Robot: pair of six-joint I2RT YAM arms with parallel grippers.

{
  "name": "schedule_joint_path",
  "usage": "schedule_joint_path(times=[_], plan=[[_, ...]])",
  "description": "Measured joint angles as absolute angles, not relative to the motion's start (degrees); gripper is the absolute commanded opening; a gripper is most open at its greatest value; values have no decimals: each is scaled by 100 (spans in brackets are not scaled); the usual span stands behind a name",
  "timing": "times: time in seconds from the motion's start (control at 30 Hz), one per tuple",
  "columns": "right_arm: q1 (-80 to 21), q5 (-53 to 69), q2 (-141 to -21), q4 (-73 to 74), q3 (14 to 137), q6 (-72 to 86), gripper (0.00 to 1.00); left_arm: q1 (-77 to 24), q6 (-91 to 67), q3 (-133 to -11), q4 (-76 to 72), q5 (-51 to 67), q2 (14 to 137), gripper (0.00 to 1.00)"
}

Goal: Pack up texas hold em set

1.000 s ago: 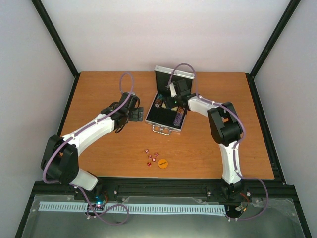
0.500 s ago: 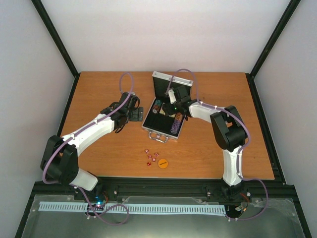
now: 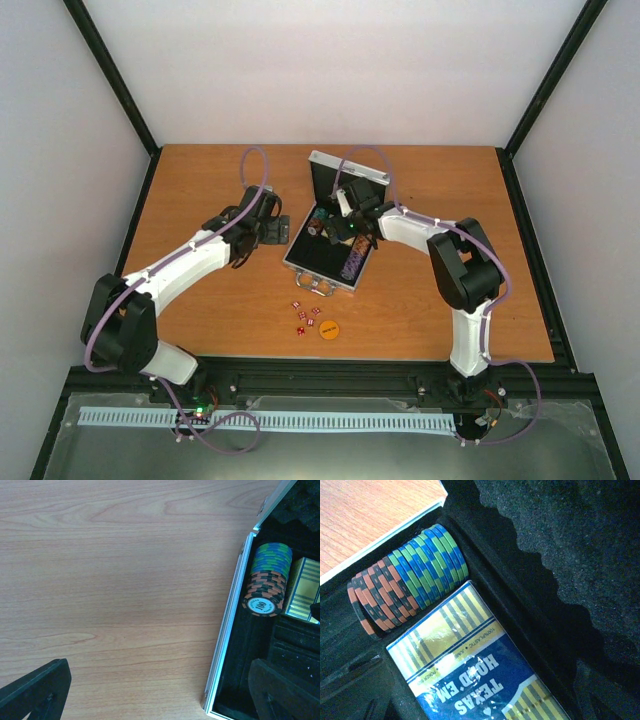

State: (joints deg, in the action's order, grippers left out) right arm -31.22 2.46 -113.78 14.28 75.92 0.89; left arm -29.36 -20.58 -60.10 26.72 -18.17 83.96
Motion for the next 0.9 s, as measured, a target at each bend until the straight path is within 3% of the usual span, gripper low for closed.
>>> schedule_joint_path(times=[0.4,0.9], plan=[[-3118,657,-10973,2185,7771,-47,100,-2936,-2058,-6010,2646,-1789,8296,100],[-3159,845,-10912,2982,8221,-1302,100,-2936,-2058,-6010,2609,-1732,8296,100]])
